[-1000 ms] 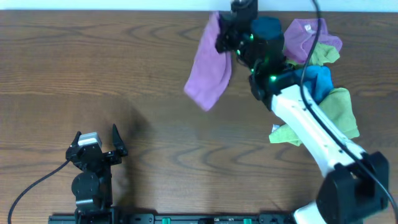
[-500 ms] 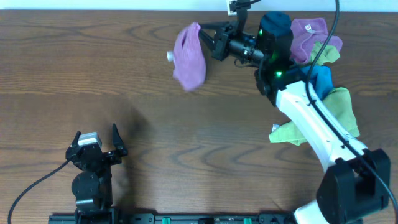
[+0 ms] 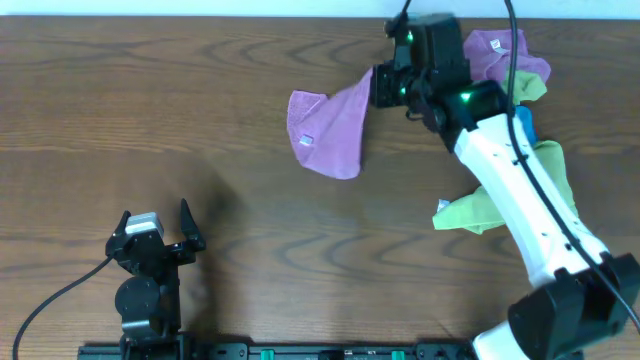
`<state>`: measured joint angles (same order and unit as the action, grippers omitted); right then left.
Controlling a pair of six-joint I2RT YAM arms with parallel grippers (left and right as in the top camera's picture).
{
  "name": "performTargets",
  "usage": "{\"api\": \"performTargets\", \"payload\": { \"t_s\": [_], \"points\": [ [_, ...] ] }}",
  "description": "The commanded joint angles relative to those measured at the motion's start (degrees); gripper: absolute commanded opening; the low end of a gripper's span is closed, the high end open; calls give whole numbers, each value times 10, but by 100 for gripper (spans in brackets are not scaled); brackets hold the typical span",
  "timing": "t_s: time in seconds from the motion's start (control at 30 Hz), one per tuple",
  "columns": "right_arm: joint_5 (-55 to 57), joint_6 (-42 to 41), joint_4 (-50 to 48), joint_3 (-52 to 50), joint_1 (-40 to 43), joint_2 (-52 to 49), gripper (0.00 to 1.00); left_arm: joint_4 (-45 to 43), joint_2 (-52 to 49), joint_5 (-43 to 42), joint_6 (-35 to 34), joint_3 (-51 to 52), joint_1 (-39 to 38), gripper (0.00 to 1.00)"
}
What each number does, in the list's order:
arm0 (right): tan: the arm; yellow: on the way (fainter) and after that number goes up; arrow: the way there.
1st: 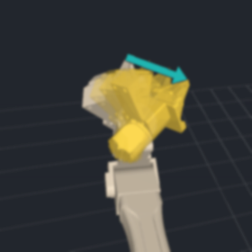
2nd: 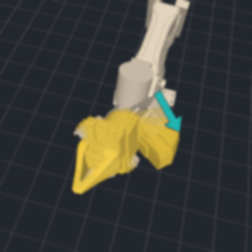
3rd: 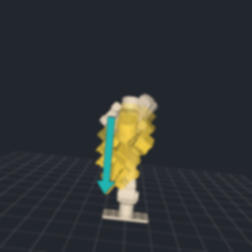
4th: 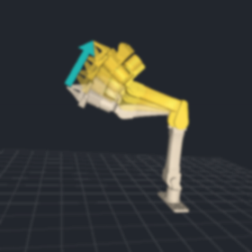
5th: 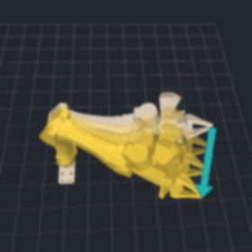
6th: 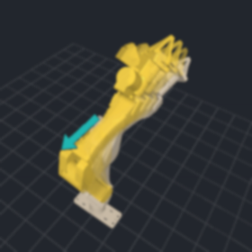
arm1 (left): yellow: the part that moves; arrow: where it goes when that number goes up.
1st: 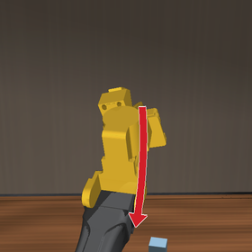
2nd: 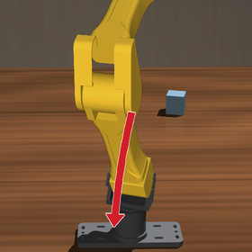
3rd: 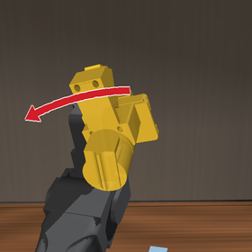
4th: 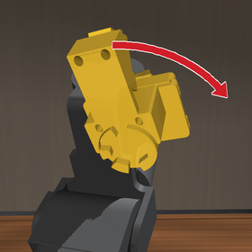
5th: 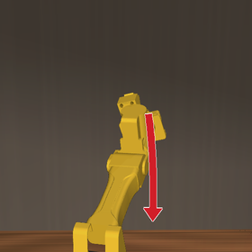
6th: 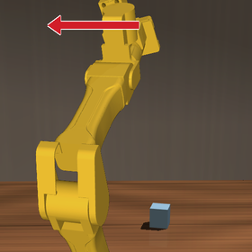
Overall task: Fold the cloth
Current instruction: 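Drag the held purple cloth leftward toward the table center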
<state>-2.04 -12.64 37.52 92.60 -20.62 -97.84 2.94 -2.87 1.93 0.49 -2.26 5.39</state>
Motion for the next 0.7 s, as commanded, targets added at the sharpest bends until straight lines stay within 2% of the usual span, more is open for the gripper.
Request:
{"api": "performTargets", "payload": {
  "t_s": [0.0, 0.17, 0.3, 0.47, 0.57, 0.67],
  "points": [
    [122, 72, 31, 70, -35, 5, 1, 12, 3, 10, 10, 20, -3, 95],
    [112, 83, 20, 87, -74, 5, 1, 12, 3, 10, 10, 20, -3, 95],
    [11, 80, -23, 87, -115, 3, 1, 12, 3, 10, 10, 20, -3, 95],
    [-56, 90, -37, 89, -202, 4, 1, 12, 3, 10, 10, 20, -3, 95],
    [-54, 110, -33, 103, -234, 4, 1, 12, 3, 10, 10, 20, -3, 95],
    [-13, 112, -18, 106, -226, 3, 1, 12, 3, 10, 10, 20, -3, 95]
  ]
}}
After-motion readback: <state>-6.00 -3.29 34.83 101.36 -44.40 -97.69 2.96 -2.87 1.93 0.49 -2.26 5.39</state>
